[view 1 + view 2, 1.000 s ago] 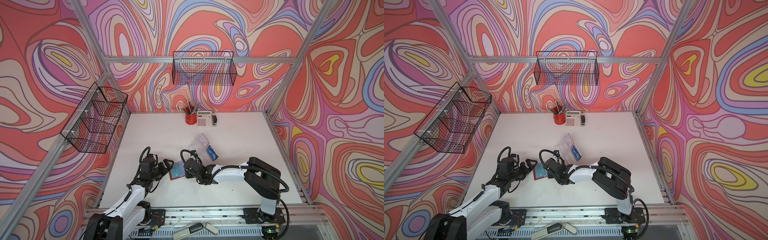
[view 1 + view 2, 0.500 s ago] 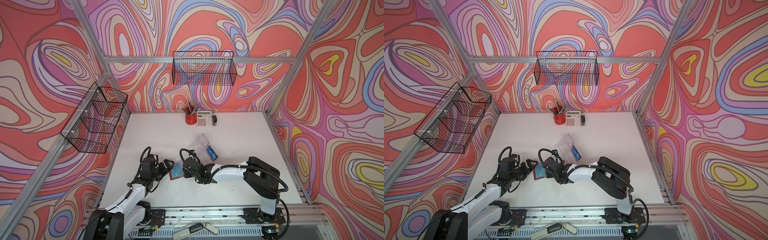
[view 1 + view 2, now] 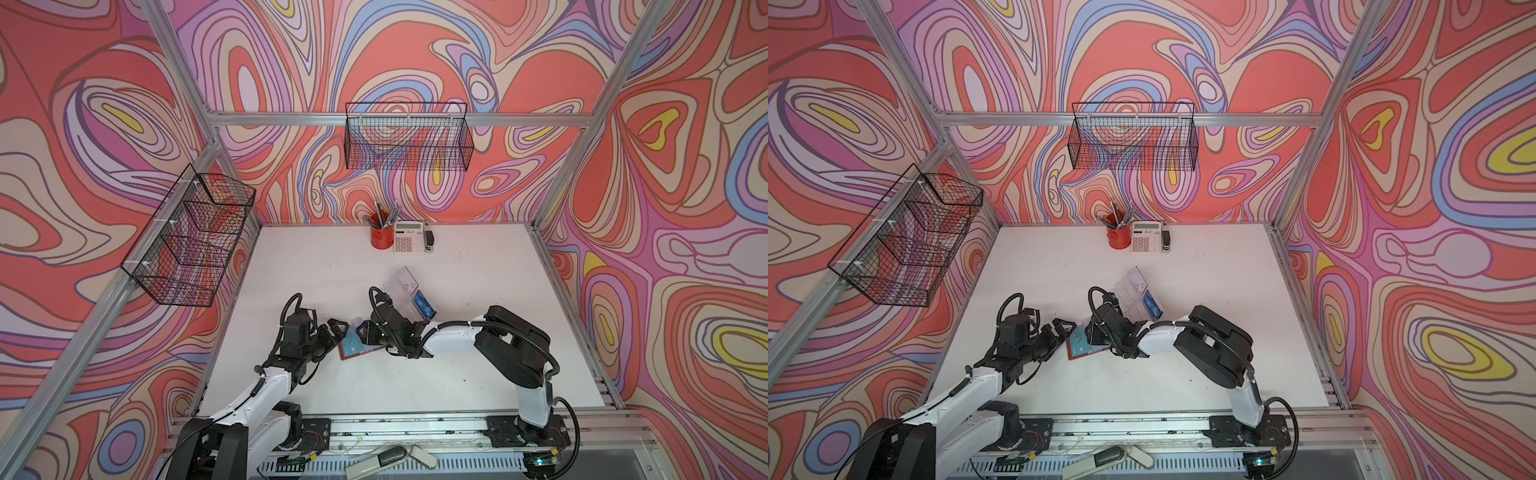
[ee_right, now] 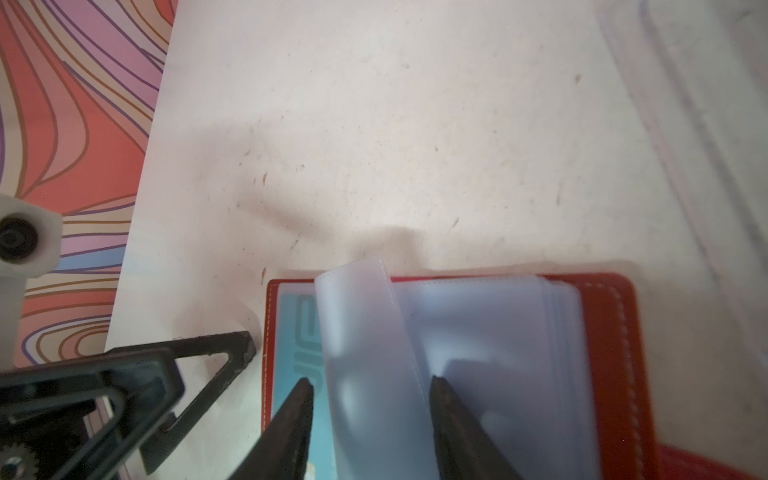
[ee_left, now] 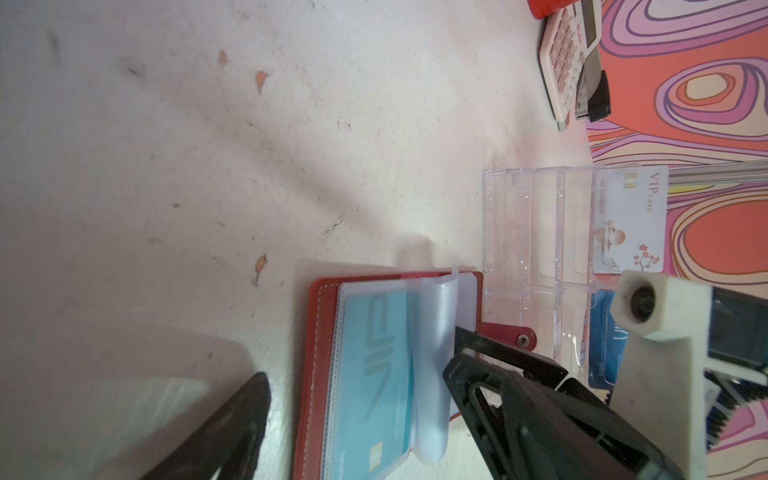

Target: Put the credit cards into the card holder

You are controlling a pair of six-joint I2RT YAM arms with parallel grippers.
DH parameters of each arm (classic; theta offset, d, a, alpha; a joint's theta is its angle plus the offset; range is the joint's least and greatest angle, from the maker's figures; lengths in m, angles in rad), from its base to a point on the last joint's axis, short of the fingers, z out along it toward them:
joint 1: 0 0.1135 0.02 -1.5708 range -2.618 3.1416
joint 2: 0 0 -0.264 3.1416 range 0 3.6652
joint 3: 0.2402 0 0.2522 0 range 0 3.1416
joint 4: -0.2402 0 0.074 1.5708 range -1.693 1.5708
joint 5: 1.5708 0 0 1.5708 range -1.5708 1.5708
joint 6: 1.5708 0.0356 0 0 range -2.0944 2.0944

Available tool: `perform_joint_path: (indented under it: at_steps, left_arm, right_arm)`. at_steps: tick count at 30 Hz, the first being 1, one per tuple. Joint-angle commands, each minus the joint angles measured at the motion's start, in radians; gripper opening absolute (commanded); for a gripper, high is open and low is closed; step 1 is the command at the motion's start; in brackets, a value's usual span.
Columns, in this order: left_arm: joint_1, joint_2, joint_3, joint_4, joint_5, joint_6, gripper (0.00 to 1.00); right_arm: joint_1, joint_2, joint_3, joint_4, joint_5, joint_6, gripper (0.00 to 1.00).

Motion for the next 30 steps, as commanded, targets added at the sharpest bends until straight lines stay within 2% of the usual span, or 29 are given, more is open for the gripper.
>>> perform_joint_path:
  at_steps: [1, 11, 18, 23, 30]
  left_arm:
    - [0.006, -0.008, 0.000, 0.013, 0.002, -0.007, 0.89]
    - [0.006, -0.018, 0.000, 0.003, -0.005, -0.004, 0.89]
    - [0.006, -0.022, -0.001, -0.001, -0.012, -0.004, 0.89]
    - [0.006, -0.029, 0.002, -0.003, -0.010, -0.004, 0.89]
    - [0.006, -0.046, 0.003, -0.025, -0.024, -0.001, 0.89]
  right_arm:
    - [-0.020, 0.070, 0.022, -0.040, -0.050, 0.008, 0.51]
    - [-0.063, 0.113, 0.047, -0.029, -0.096, -0.032, 0.56]
    - [-0.061, 0.037, -0.025, 0.065, -0.187, 0.018, 0.56]
    - [-0.045, -0.027, -0.063, 0.104, -0.211, 0.043, 0.55]
    - [-0.020, -0.032, -0.081, 0.171, -0.250, 0.085, 0.53]
